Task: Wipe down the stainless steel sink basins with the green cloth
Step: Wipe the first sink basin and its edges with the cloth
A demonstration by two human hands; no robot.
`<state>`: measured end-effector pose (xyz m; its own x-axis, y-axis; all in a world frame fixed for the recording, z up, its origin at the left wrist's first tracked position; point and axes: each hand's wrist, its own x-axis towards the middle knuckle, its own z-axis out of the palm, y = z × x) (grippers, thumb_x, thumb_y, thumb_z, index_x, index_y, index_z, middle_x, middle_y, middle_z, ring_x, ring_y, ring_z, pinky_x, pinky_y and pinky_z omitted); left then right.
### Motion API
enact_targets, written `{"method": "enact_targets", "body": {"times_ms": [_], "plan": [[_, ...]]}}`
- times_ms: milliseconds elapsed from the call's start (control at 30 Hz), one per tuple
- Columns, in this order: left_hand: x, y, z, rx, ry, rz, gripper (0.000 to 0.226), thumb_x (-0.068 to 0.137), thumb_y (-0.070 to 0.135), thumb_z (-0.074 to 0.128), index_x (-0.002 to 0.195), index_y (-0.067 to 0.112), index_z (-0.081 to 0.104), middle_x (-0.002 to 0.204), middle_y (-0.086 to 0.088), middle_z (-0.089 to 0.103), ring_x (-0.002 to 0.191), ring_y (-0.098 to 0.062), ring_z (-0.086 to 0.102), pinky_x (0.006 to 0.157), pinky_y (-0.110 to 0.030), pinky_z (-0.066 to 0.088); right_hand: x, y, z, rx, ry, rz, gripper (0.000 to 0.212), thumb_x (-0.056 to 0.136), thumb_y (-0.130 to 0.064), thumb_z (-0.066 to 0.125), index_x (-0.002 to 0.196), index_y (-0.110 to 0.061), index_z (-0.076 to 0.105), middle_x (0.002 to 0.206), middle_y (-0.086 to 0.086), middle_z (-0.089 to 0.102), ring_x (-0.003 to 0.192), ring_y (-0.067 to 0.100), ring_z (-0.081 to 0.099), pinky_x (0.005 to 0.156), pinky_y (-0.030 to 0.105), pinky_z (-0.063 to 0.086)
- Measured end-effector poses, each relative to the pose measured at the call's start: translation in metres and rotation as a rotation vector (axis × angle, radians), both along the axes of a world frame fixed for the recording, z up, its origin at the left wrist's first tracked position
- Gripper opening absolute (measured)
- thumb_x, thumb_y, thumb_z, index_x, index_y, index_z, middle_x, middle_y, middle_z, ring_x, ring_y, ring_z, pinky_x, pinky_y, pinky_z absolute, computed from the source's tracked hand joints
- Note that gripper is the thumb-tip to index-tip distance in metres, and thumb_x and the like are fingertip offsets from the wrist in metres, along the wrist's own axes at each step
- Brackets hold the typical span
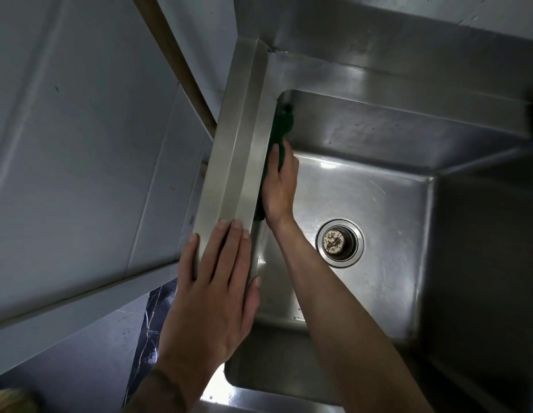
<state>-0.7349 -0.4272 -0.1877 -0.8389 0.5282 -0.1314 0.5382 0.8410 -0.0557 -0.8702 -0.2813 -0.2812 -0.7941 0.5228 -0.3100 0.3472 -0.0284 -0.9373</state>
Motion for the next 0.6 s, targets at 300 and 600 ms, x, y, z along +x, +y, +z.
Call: {"method": "enact_targets", "body": {"times_ms": [300, 600], "plan": [[0.0, 0.001, 0.001, 0.006, -0.005, 0.002, 0.066, 0.111, 0.042, 0.035, 0.161, -0.001, 0.036, 0.168, -0.023, 0.036, 0.158, -0.039, 0.033, 0.125, -0.064, 0.029, 0.056, -0.003, 0.025, -0.076, 0.057, 0.103, 0.045, 0.11, -0.042, 0.045, 0.154, -0.031, 0.047, 0.136, -0.004, 0.048, 0.13, -0.004, 0.048, 0.116, 0.021, 0.038], [0.001, 0.0, -0.002, 0.011, 0.005, 0.001, 0.065, 0.112, 0.04, 0.03, 0.161, -0.002, 0.035, 0.168, -0.024, 0.036, 0.159, -0.039, 0.032, 0.125, -0.064, 0.029, 0.042, -0.011, -0.002, -0.191, -0.138, 0.041, 0.046, 0.108, -0.05, 0.041, 0.15, -0.034, 0.05, 0.137, -0.001, 0.045, 0.128, -0.009, 0.041, 0.123, 0.042, 0.034]]}}
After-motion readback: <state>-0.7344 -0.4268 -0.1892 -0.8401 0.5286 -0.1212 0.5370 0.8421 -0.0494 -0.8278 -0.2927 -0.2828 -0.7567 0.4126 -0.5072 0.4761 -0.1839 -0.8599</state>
